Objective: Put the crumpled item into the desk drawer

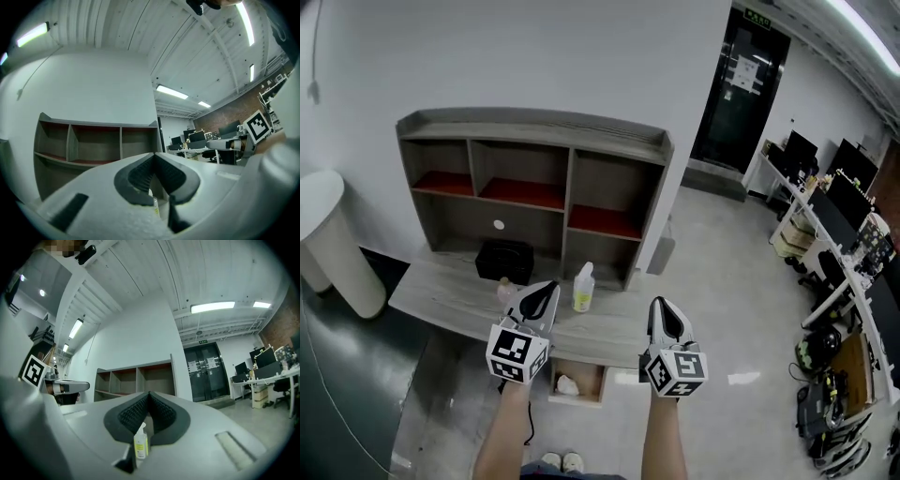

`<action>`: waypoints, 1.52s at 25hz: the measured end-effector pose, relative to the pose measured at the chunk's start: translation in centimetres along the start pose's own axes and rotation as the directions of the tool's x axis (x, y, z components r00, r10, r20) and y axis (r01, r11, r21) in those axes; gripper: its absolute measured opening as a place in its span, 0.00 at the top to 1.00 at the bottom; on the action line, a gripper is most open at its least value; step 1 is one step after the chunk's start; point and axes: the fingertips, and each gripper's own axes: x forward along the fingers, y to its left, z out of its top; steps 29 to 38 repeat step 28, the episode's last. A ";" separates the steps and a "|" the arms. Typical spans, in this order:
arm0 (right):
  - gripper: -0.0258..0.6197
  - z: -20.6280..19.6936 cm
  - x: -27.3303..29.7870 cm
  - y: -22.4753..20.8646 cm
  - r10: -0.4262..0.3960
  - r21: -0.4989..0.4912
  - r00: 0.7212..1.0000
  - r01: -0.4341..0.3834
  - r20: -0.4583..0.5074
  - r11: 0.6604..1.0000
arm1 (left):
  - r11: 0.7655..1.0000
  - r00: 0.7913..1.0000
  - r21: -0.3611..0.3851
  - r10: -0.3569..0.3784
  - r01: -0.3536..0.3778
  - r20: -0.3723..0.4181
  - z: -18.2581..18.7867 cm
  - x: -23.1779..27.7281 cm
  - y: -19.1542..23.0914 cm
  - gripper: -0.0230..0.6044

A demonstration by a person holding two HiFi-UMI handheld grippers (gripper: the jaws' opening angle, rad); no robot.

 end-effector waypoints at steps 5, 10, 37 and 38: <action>0.94 -0.3 -0.8 0.7 0.002 0.006 1.000 -0.002 -0.002 1.000 | 1.000 1.000 0.000 0.001 -0.001 0.002 0.4 -0.5 0.0 0.96; 0.94 -0.6 -1.1 0.8 -0.010 0.007 1.000 0.010 -0.010 1.000 | 1.000 1.000 -0.008 0.001 -0.001 -0.002 0.1 -0.8 0.3 0.96; 0.94 -0.5 -1.6 1.0 -0.019 -0.003 1.000 0.019 -0.017 1.000 | 1.000 1.000 -0.009 -0.013 0.013 -0.004 0.1 -1.1 0.0 0.96; 0.94 -0.5 -1.6 1.0 -0.019 -0.003 1.000 0.019 -0.017 1.000 | 1.000 1.000 -0.009 -0.013 0.013 -0.004 0.1 -1.1 0.0 0.96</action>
